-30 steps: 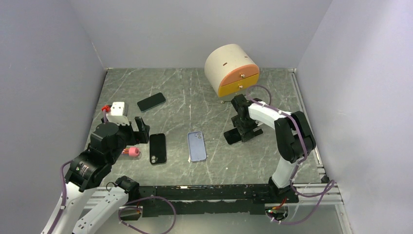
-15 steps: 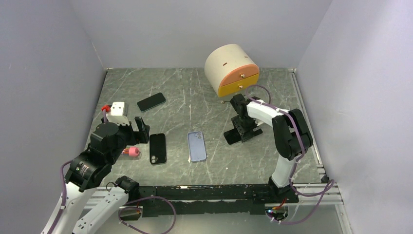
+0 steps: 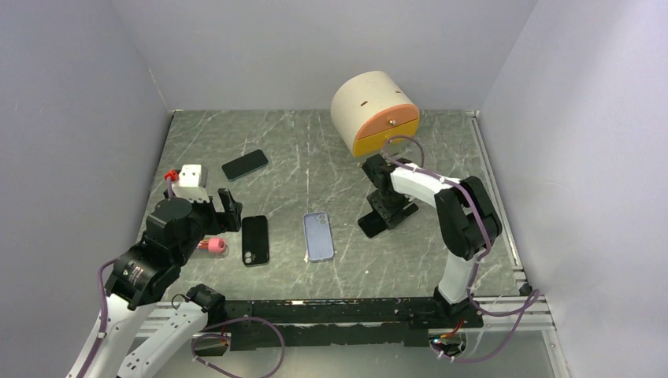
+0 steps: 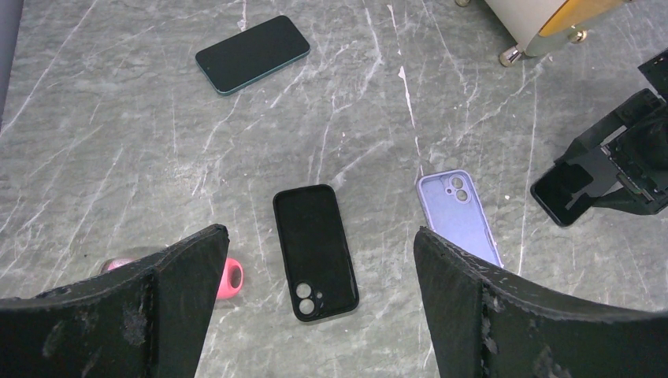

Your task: Put the phone into the phone case

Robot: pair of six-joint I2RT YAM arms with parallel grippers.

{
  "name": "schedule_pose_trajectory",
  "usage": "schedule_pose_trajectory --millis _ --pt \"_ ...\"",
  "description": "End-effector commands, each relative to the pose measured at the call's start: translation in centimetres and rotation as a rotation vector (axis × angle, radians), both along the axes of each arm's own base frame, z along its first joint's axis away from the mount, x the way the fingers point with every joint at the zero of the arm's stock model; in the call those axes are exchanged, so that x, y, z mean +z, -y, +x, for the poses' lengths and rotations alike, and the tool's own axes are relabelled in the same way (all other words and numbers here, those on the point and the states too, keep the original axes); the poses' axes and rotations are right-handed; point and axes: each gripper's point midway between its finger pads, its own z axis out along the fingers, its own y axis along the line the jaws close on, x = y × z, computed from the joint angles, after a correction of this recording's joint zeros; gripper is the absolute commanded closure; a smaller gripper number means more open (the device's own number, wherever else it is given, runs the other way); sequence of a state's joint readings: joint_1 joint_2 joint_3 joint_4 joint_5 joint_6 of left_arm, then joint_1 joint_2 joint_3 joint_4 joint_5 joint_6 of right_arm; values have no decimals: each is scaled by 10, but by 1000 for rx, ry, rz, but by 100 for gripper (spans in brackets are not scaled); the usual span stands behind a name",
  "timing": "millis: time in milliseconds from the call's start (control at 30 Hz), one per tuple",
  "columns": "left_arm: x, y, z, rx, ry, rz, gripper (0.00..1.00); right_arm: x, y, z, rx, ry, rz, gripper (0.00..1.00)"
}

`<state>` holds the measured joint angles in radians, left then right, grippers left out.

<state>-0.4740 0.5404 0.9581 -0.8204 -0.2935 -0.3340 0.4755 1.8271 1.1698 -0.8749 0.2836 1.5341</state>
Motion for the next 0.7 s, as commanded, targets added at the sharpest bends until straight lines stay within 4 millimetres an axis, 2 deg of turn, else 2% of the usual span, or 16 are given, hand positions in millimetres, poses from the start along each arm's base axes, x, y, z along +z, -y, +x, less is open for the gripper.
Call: schedule_pose_trajectory --millis 0,233,333,500,667 --pt "11 1 5 2 38 -9 7 4 -11 -13 204 -4 -36 39" --pt "11 0 5 8 41 -10 8 18 -35 -30 473 73 -28 50" --pt "11 1 6 9 41 -8 8 17 -47 -35 599 99 22 51" --pt "9 2 7 4 25 -5 8 18 -63 -44 772 117 53 60" --pt "8 0 7 14 25 -5 9 24 -75 -48 881 190 108 62"
